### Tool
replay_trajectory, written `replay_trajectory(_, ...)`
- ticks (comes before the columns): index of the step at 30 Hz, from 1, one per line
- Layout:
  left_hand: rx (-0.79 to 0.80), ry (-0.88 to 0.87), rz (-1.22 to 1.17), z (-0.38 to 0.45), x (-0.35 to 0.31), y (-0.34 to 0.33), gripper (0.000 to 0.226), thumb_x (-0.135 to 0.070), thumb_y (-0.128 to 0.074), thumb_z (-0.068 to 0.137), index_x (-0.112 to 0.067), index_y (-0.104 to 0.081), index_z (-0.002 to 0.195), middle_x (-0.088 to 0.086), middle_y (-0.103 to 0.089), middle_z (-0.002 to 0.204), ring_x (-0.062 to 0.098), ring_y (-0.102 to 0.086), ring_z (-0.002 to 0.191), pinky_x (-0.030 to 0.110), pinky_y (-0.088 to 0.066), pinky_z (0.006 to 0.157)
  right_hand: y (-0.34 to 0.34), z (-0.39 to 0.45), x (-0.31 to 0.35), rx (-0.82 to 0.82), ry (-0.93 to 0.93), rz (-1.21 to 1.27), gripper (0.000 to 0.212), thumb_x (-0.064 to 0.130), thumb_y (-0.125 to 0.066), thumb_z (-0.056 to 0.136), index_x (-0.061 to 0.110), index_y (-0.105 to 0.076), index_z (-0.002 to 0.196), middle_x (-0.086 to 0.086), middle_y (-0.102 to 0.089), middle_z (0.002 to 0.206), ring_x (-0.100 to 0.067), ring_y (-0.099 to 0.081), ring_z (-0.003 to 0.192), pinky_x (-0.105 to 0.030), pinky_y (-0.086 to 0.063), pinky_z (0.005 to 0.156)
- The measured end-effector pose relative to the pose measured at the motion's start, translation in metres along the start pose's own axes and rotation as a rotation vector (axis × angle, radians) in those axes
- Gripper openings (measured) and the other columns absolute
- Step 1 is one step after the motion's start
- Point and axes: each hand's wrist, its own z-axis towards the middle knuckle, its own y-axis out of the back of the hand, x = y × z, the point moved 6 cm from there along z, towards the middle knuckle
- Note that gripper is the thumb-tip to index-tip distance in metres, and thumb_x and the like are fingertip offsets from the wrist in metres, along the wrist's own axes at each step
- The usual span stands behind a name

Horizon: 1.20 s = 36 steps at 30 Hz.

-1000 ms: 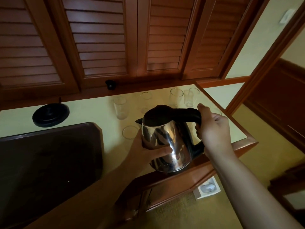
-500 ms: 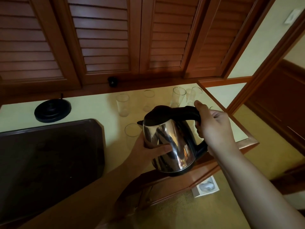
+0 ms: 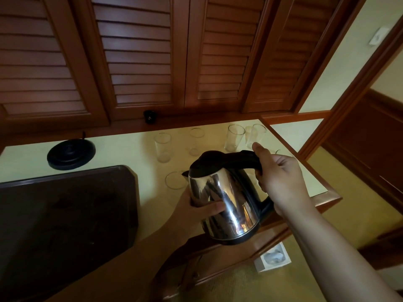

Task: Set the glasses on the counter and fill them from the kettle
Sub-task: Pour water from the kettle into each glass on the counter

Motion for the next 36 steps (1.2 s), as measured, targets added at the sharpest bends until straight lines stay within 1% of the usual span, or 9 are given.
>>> replay_trajectory(3, -0.010, -0.014, 0.006, 0.000, -0.002, -0.003, 0.055, -0.022, -0.086, 0.066, -0.018, -0.070, 0.119, -0.001, -0.084, 0.108, 0.016, -0.080, 0.104, 0.026, -0.063, 0.083, 0.001, 0.000, -0.002, -0.009, -0.002, 0.002, 0.076, 0.050, -0.061, 0.101, -0.015, -0.051, 0.064, -0.014, -0.042, 0.051, -0.021, -0.034, 0.042, -0.025, -0.035, 0.049)
replay_trajectory(6, -0.026, -0.017, 0.001, 0.001, -0.002, -0.004, 0.049, -0.022, -0.087, 0.067, -0.027, -0.076, 0.114, 0.002, -0.083, 0.112, 0.022, -0.078, 0.110, 0.029, -0.062, 0.087, 0.003, -0.001, -0.002, -0.019, -0.001, 0.008, 0.076, 0.048, -0.062, 0.102, -0.019, -0.050, 0.067, -0.013, -0.040, 0.051, -0.019, -0.034, 0.040, -0.018, -0.037, 0.048)
replay_trajectory(9, -0.010, -0.015, -0.008, 0.002, -0.002, -0.006, 0.043, -0.022, -0.087, 0.069, -0.038, -0.081, 0.109, 0.004, -0.082, 0.114, 0.023, -0.078, 0.111, 0.031, -0.062, 0.088, 0.005, -0.001, -0.002, -0.014, 0.003, 0.014, 0.076, 0.047, -0.062, 0.102, -0.019, -0.050, 0.067, -0.013, -0.040, 0.051, -0.020, -0.034, 0.041, -0.021, -0.037, 0.048)
replay_trajectory(12, -0.013, -0.018, -0.020, 0.001, -0.004, -0.007, 0.046, -0.022, -0.086, 0.068, -0.030, -0.079, 0.112, 0.002, -0.083, 0.111, 0.020, -0.079, 0.108, 0.028, -0.062, 0.086, 0.004, 0.000, -0.002, -0.013, -0.002, 0.006, 0.075, 0.047, -0.063, 0.101, -0.017, -0.052, 0.066, -0.013, -0.041, 0.049, -0.020, -0.034, 0.040, -0.025, -0.036, 0.050)
replay_trajectory(18, -0.004, -0.017, -0.003, 0.001, -0.005, -0.009, 0.051, -0.023, -0.086, 0.068, -0.021, -0.074, 0.117, 0.003, -0.083, 0.111, 0.021, -0.079, 0.109, 0.028, -0.063, 0.086, 0.004, 0.001, 0.000, -0.018, 0.000, -0.014, 0.072, 0.047, -0.063, 0.101, -0.013, -0.054, 0.062, -0.007, -0.040, 0.044, -0.017, -0.033, 0.037, -0.025, -0.035, 0.049)
replay_trajectory(25, 0.034, -0.017, -0.039, 0.001, -0.008, -0.013, 0.039, -0.019, -0.084, 0.070, -0.033, -0.083, 0.107, 0.001, -0.084, 0.109, 0.017, -0.080, 0.107, 0.027, -0.063, 0.086, 0.006, 0.002, 0.002, -0.027, -0.006, -0.035, 0.072, 0.047, -0.063, 0.101, -0.013, -0.057, 0.061, -0.007, -0.040, 0.043, -0.017, -0.033, 0.036, -0.022, -0.036, 0.047)
replay_trajectory(29, 0.036, -0.019, -0.039, 0.000, -0.007, -0.013, 0.051, -0.018, -0.084, 0.071, -0.020, -0.073, 0.121, 0.003, -0.083, 0.114, 0.020, -0.079, 0.110, 0.028, -0.063, 0.087, 0.005, 0.002, 0.001, -0.018, -0.017, -0.037, 0.072, 0.048, -0.063, 0.100, -0.013, -0.058, 0.063, -0.007, -0.041, 0.043, -0.016, -0.034, 0.036, -0.023, -0.037, 0.048)
replay_trajectory(34, 0.048, -0.017, -0.044, 0.001, -0.008, -0.015, 0.041, -0.020, -0.083, 0.072, -0.039, -0.082, 0.108, 0.000, -0.083, 0.113, 0.019, -0.078, 0.111, 0.028, -0.062, 0.088, 0.007, 0.002, 0.002, -0.018, -0.024, -0.043, 0.072, 0.048, -0.063, 0.101, -0.011, -0.059, 0.061, -0.005, -0.041, 0.042, -0.015, -0.034, 0.034, -0.020, -0.037, 0.045)
replay_trajectory(36, 0.044, -0.017, -0.043, 0.003, -0.007, -0.014, 0.041, -0.020, -0.084, 0.071, -0.040, -0.082, 0.107, 0.001, -0.083, 0.113, 0.020, -0.078, 0.111, 0.029, -0.062, 0.088, 0.007, 0.002, 0.003, -0.019, -0.029, -0.056, 0.072, 0.049, -0.063, 0.100, -0.011, -0.060, 0.062, -0.008, -0.042, 0.044, -0.016, -0.035, 0.035, -0.020, -0.037, 0.045)
